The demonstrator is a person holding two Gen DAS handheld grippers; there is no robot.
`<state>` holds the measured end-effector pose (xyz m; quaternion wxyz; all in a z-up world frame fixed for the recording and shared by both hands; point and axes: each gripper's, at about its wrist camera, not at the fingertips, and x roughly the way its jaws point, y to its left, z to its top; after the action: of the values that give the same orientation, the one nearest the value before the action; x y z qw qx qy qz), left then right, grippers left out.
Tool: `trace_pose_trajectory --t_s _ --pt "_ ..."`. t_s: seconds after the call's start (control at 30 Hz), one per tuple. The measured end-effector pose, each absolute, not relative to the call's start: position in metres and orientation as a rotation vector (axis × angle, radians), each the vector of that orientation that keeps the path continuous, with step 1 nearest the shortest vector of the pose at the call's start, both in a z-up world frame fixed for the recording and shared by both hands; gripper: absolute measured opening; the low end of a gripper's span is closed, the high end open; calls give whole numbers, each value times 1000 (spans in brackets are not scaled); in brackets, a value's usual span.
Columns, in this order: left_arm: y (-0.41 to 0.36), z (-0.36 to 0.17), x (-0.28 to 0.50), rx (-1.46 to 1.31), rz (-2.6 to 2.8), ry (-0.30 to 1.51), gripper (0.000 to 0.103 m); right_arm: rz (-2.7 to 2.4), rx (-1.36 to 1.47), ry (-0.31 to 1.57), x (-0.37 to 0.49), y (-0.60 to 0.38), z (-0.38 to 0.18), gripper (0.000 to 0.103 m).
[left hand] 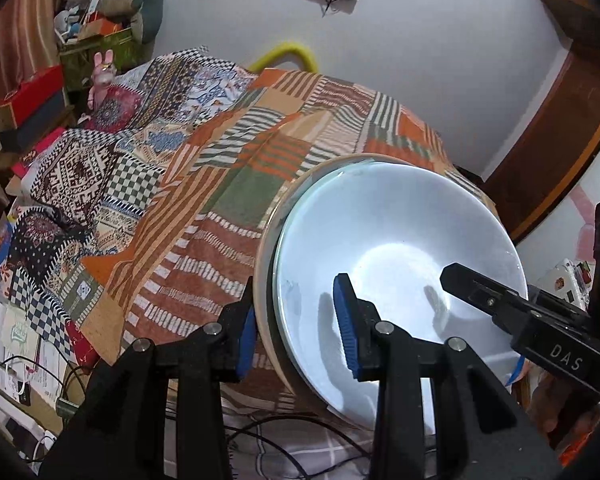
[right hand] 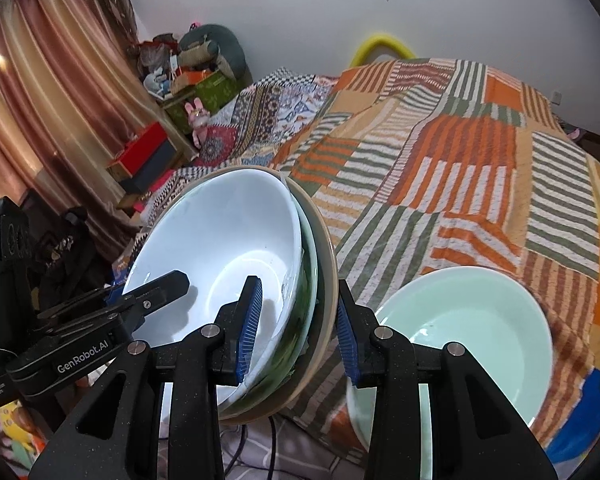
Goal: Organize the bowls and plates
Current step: 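Grasp the rim of the stacked bowls with both grippers and lift them, then carry the stacked bowls over the mint green plate with both grippers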
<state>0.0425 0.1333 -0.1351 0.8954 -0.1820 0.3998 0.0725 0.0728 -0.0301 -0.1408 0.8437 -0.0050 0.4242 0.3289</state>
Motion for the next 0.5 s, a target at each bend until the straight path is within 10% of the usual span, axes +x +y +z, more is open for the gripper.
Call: trace_pose_trajectory --t_s 0.5 --pt "78 -113 52 -317 59 801 35 622 52 837 65 -87 -124 33"
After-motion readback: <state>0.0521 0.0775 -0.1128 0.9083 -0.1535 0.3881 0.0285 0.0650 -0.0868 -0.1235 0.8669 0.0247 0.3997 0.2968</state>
